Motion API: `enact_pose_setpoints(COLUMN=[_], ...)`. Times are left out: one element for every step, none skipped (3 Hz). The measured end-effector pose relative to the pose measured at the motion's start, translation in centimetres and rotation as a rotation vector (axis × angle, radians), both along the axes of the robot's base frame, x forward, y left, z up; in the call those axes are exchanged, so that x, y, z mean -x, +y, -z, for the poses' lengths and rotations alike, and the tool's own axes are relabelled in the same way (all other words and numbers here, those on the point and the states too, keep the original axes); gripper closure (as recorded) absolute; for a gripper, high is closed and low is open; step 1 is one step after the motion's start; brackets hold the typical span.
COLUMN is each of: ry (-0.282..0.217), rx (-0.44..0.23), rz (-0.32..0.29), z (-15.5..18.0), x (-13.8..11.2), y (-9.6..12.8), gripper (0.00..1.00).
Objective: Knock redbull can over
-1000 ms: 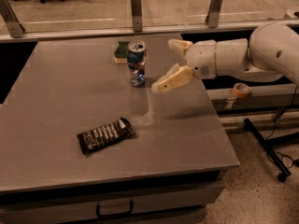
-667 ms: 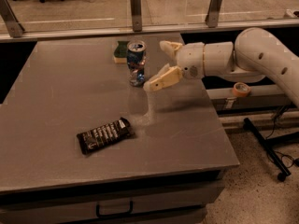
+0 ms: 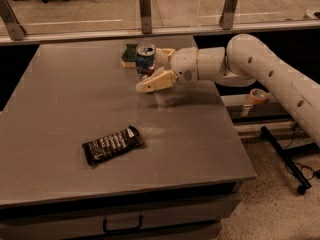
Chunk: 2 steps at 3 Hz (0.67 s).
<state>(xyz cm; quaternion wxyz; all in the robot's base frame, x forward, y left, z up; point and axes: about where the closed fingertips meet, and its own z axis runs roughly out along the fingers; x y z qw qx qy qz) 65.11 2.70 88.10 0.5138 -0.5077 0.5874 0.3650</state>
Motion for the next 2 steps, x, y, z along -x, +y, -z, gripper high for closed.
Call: enact_pose_setpoints(ry=[0.023,0.020], rx=[0.001,0.059], rz=[-0.042,-0.085], z=[0.4,-1.1], x=[0.1,0.4], y=[1.5,2.2], gripper=[0.39,0.63])
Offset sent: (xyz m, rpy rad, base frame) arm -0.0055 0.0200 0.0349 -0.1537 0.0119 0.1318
